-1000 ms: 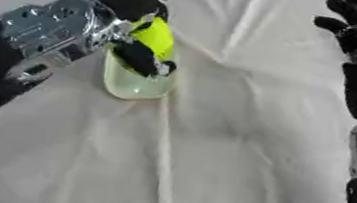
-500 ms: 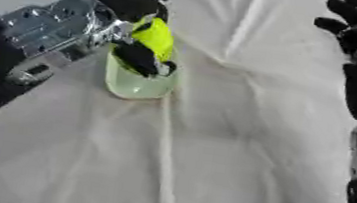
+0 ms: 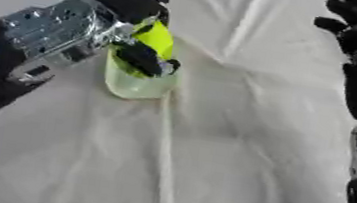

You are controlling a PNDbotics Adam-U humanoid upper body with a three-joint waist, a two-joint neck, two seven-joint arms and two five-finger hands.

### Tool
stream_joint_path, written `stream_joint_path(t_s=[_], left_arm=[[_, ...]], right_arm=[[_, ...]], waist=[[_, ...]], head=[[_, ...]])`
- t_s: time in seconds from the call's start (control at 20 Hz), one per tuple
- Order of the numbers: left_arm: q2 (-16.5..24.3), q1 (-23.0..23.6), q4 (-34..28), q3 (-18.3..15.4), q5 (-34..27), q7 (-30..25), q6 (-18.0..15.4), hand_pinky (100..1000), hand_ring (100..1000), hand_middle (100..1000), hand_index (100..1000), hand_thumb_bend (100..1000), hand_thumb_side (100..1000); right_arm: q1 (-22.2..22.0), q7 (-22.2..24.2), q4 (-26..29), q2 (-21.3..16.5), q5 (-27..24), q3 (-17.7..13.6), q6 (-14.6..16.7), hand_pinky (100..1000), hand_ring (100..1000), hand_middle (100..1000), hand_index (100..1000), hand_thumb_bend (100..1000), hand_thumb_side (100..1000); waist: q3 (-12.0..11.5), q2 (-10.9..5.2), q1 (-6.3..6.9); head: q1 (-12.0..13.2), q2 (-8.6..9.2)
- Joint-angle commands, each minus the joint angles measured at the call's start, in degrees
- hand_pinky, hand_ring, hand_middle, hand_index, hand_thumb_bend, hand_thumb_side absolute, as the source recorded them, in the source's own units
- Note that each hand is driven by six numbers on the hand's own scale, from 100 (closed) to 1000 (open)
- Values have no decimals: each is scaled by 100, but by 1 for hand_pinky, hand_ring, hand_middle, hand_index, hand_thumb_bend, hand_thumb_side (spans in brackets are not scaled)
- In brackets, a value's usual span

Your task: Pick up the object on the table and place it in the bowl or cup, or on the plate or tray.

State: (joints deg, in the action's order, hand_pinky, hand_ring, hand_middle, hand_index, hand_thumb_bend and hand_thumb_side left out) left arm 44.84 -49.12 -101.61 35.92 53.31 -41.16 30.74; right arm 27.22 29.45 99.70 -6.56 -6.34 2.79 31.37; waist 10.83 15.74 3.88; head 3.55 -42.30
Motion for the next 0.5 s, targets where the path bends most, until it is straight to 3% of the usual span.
stream_joint_path(t_s=[0.05, 0.3, 0.35, 0.5], left_arm=[[65, -20, -36, -51, 7, -1080, 1082, 496, 694, 1000, 782, 349, 726], [43, 22, 27, -21, -37, -1080, 1073, 580, 752, 1000, 797, 381, 730], [39, 25, 42, -14, -58, -1080, 1068, 630, 789, 1000, 820, 434, 744], [34, 9, 45, -17, -95, -1080, 1050, 648, 802, 1000, 835, 454, 747]], right_arm=[[72, 18, 75, -7, -17, -33, -6, 854, 921, 922, 984, 100, 802], [72, 18, 80, 0, -20, -42, -10, 854, 922, 922, 984, 100, 802], [72, 19, 79, 0, -21, -43, -10, 854, 922, 923, 984, 100, 801], [68, 23, 79, 2, -23, -44, -12, 854, 922, 923, 984, 100, 801]], waist=[[8, -91, -12], [20, -89, -18], [20, -91, -18], [15, -97, -16]], head=[[-7, 31], [3, 34], [5, 32], [5, 30]])
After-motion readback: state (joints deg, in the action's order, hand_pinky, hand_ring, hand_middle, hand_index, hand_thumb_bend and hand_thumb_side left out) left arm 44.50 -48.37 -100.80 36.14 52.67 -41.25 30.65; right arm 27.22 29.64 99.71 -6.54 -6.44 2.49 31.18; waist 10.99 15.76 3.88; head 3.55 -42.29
